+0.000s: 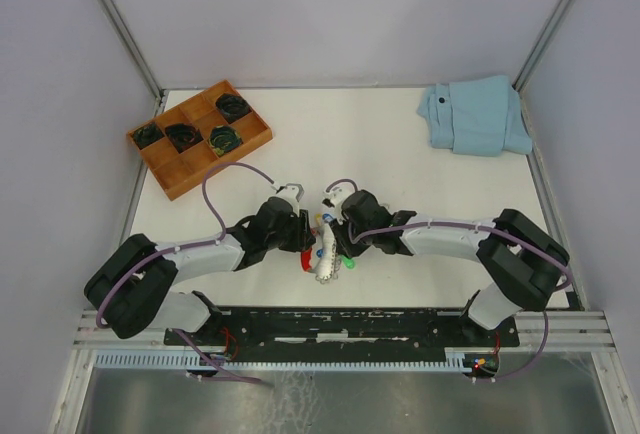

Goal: Put the keys on the keyring

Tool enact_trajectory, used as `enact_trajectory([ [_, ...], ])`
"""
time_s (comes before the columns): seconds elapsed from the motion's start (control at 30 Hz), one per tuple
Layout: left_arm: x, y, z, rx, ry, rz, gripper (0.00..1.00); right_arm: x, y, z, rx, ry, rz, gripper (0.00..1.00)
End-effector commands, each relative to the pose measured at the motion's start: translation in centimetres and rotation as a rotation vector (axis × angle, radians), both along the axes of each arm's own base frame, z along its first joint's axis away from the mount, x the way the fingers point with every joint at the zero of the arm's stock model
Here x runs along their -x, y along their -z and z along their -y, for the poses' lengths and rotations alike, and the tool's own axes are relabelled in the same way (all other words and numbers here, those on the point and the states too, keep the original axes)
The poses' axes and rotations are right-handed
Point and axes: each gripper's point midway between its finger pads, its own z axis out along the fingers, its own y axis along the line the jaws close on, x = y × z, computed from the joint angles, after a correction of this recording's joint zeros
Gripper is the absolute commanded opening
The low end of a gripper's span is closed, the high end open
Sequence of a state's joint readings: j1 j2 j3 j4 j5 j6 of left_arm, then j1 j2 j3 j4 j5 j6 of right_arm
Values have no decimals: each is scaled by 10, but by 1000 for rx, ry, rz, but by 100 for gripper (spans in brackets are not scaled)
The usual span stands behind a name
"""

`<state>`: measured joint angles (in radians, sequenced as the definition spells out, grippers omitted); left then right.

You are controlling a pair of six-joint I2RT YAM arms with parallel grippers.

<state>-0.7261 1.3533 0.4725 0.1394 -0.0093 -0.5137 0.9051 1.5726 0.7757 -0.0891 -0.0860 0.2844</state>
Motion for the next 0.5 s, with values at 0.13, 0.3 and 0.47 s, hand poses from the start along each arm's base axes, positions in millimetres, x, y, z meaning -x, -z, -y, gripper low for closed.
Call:
enact_trajectory([
  [0.13,-3,0,-1,-28,16,20,49,-1,-4,-14,-69,14,-22,27],
  [0.3,-3,1,-1,-23,10,14,49,5,-13,-19,-118,-2,-35,23],
  [0.47,-2,1,0,-21,9,11,49,8,-26,-20,-142,-36,-20,25],
])
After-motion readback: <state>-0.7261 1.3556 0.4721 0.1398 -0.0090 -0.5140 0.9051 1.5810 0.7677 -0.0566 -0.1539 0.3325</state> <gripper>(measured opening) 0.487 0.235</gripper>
